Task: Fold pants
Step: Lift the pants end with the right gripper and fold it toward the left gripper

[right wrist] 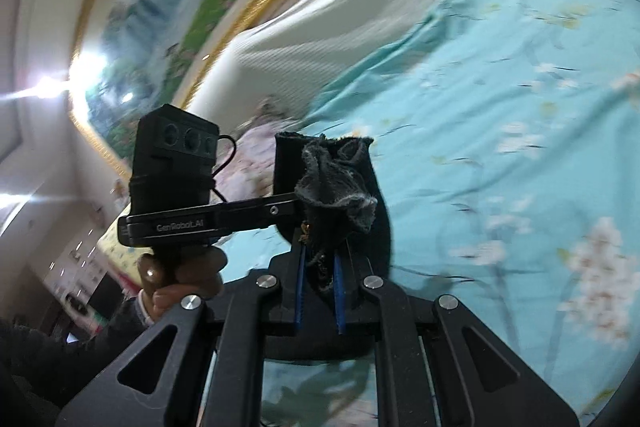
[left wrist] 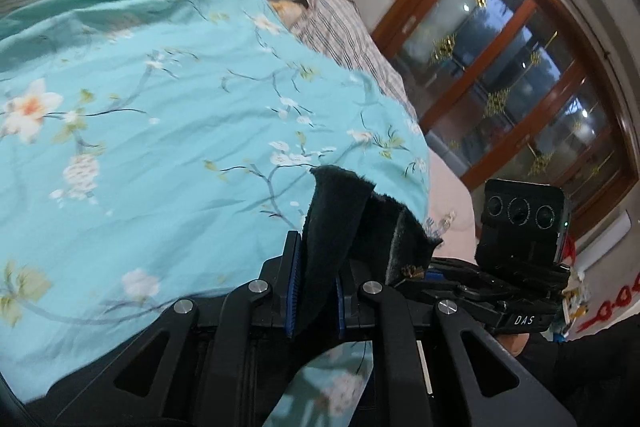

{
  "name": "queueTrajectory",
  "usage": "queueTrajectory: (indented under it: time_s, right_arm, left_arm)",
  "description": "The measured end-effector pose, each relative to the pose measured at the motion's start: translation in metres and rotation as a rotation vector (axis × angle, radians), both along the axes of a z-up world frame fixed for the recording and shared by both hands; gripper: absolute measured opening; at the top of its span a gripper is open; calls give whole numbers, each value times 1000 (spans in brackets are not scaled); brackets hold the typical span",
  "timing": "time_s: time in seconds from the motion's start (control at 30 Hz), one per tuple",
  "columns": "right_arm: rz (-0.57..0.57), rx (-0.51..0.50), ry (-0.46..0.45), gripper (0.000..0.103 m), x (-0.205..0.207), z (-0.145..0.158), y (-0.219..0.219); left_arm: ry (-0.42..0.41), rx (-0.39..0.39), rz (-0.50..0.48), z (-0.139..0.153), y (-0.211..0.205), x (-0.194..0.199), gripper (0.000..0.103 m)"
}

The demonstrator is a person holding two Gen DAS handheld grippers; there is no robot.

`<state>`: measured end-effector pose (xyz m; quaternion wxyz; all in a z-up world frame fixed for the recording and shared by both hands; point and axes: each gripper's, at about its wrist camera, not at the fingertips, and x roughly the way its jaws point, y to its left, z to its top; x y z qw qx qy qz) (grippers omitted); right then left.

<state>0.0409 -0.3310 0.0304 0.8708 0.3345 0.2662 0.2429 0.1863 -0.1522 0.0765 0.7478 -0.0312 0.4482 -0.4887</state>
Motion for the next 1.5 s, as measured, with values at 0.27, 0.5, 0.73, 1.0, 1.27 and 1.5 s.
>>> queueTrajectory:
  time_s: [0.27,0.5,0.73,1.0,1.27,1.5]
  right_arm:
    - [155,23,16,13,19,-3,61]
    - [253,-12,69,13,32,-20,107]
    - [322,-62,130,13,42,-41,131]
    - [381,-133,207,15,51,-63,152]
    - [422,-182,239,31,53,-68,165]
    - [437,-206,238,42,50,-65,174]
  left_arm:
    - [-4,-32,111,-7,77,-17,8]
    - [57,-42,210,-39,127,-26,8]
    - [121,-37,286,-76,156,-32,8]
    - [175,-8,353,-107,173,-32,9]
    - [194,-8,422,-114,190,-46,10]
    - [202,-22,512,-116,215,-59,19]
